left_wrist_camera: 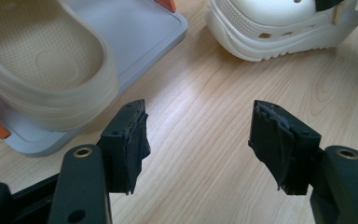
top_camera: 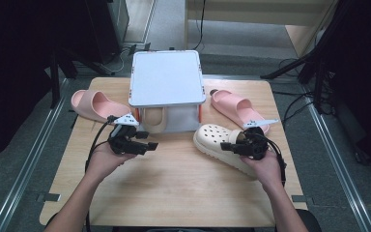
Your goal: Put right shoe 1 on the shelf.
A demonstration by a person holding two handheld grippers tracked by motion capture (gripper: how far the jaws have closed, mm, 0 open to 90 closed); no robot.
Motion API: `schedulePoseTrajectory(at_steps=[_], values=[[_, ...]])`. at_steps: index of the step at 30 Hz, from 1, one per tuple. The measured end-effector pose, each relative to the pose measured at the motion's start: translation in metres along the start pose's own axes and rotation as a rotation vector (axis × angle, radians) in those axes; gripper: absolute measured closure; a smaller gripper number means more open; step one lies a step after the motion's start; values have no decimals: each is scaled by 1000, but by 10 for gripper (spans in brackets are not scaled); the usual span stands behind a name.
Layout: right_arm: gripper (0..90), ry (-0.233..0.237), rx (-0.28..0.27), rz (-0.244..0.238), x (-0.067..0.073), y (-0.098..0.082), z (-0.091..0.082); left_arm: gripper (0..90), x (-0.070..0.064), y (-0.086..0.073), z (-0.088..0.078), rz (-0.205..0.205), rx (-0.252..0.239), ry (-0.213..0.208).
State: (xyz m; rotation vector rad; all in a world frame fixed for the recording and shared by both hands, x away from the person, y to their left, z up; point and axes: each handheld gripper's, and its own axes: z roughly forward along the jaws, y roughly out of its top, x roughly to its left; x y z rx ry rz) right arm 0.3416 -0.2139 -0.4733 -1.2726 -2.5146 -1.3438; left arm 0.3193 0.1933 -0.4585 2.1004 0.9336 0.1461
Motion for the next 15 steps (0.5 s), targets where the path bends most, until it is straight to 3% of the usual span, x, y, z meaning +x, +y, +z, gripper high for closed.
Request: schedulePoseTrajectory(at_steps=[4,12,15], values=[[752,37,-14,-36,12,6,4,369,-3,-3,-2,-3,1,10],[746,89,34,-114,43,14,28,371,-9,-10,-5,-12,1,36],[745,111,46,-137,54,16,39,412,-13,-12,-9,-16,-22,35]])
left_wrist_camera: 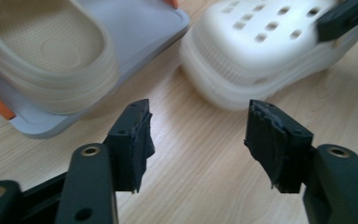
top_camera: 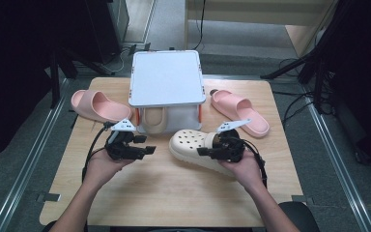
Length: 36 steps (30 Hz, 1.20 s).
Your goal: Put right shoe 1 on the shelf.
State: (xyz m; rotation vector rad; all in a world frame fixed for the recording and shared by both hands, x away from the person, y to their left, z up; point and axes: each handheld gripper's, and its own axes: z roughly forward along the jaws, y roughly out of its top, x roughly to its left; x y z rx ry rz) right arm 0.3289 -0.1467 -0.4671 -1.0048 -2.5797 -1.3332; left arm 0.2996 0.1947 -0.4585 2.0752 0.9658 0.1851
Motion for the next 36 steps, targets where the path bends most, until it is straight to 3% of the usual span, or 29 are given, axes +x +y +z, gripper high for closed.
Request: schedulePoseTrajectory(at_steps=[4,10,13,18,24,29,32,36], values=[[740,23,10,-20,11,4,16,490,-5,-2,-1,-19,19,10],[758,29,47,-47,23,5,38,573,-12,-3,2,-41,35,-15],[756,22,49,-75,27,4,42,614,-13,-3,4,-47,38,-26],[723,43,41,-67,24,4,41,655,-13,-3,6,-58,43,-35],[650,36,10,-88,24,2,24,702,-13,0,10,-66,32,-63],[662,24,-15,-91,21,0,8,742,-15,2,14,-50,44,-72],[756,7,-46,-78,11,-2,-8,758,-17,1,19,-47,54,-72],[860,-28,-65,-70,-3,-2,-17,789,-18,-1,22,-49,54,-65]])
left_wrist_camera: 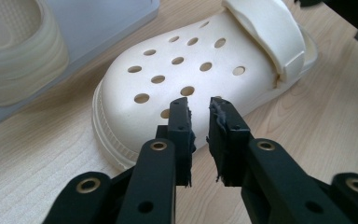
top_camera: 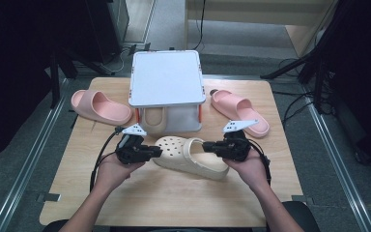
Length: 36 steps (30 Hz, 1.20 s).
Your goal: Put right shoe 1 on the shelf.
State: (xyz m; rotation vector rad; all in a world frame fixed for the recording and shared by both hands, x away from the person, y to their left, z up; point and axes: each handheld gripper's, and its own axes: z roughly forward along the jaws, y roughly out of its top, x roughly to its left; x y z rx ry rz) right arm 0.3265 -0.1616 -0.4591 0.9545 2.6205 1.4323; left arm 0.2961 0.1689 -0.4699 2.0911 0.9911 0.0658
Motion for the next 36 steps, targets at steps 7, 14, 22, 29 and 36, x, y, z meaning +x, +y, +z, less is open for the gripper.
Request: schedulePoseTrajectory(at_steps=[7,14,22,29,36], values=[[870,-68,-17,41,-26,6,9,844,2,-7,9,-7,20,0],[842,-94,14,38,-32,7,28,842,1,-14,19,-1,53,9],[871,-68,24,36,-32,7,28,838,3,-16,20,-1,43,-14],[896,-54,23,37,-28,2,26,835,7,-13,21,8,47,-20],[899,-46,21,35,-20,-5,22,830,14,-8,24,-4,50,-29]])
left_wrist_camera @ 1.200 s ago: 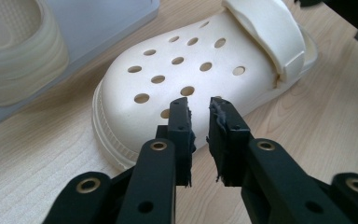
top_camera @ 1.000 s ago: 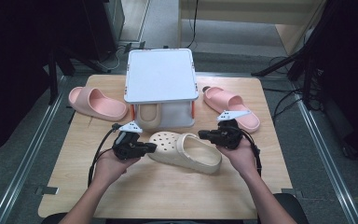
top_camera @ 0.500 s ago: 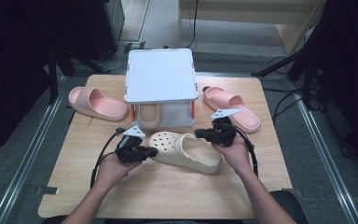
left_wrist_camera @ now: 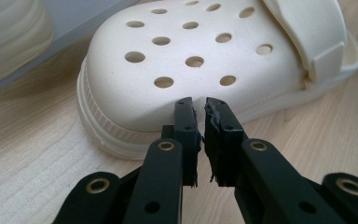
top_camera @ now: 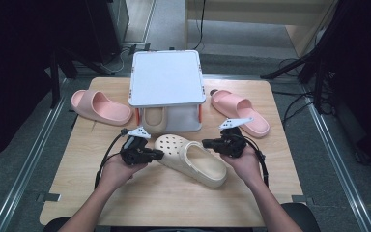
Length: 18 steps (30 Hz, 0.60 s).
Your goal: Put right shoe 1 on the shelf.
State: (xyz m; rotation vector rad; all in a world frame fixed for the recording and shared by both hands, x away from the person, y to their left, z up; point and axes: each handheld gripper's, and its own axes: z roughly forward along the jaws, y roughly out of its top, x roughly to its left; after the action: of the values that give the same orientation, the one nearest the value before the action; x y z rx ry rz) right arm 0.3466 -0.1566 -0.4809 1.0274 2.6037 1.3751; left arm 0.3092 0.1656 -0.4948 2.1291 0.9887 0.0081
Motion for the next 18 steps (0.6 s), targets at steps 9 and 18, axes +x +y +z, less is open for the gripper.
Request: schedulePoseTrajectory(at_steps=[9,18], values=[[900,16,-4,1,15,-12,-4,809,9,7,2,-26,-5,-8],[900,22,-22,16,28,-21,-7,786,18,14,8,-40,-18,-34]])
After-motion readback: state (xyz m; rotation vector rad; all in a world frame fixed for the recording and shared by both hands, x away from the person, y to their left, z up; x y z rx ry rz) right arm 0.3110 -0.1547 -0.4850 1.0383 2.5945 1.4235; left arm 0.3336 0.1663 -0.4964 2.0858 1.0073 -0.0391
